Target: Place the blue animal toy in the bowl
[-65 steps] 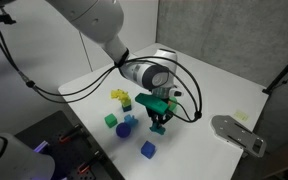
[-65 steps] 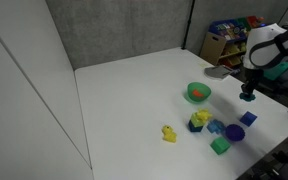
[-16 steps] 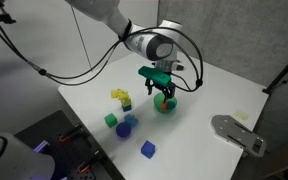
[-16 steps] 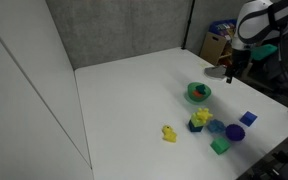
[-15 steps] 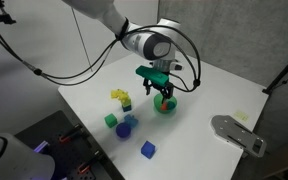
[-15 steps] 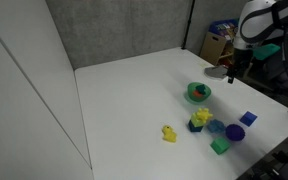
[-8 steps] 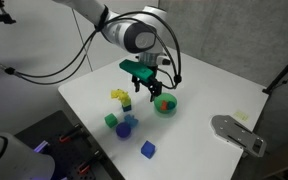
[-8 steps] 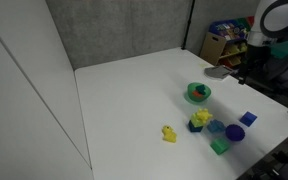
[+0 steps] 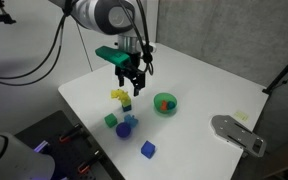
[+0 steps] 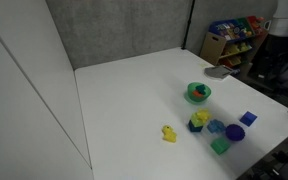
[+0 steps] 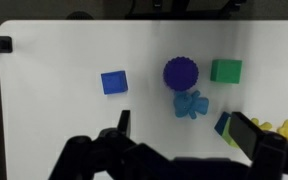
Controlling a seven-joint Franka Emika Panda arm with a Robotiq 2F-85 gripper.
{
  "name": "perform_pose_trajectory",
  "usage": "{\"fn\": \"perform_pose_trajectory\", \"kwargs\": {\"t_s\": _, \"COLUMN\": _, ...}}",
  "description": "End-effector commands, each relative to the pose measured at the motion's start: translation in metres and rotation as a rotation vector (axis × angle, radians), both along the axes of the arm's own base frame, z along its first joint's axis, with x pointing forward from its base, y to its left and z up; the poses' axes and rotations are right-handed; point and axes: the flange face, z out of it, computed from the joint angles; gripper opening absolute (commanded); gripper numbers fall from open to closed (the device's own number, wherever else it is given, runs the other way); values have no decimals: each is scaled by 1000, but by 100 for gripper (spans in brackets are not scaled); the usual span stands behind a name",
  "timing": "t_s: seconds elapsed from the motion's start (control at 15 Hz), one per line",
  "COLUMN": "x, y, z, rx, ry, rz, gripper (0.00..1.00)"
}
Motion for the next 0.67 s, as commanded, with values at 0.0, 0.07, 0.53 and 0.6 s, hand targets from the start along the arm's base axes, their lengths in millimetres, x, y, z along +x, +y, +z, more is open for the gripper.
{"fn": "perform_pose_trajectory", "kwargs": {"t_s": 0.0, "x": -29, "y": 16, "z": 29, "rx": -56, "ry": 26, "rz": -4, "gripper": 100}}
{"fn": "perform_pose_trajectory", "kwargs": {"t_s": 0.07, "x": -34, "y": 20, "z": 36, "rx": -57, "ry": 33, "rz": -1, "gripper": 100}}
{"fn": "perform_pose_trajectory", "kwargs": {"t_s": 0.53, "x": -63, "y": 31, "z": 60, "rx": 12, "ry": -11, "rz": 29, "gripper": 100}}
{"fn": "perform_pose_trajectory", "kwargs": {"t_s": 0.6, "x": -66, "y": 31, "z": 61, "rx": 21, "ry": -34, "rz": 25, "gripper": 100}}
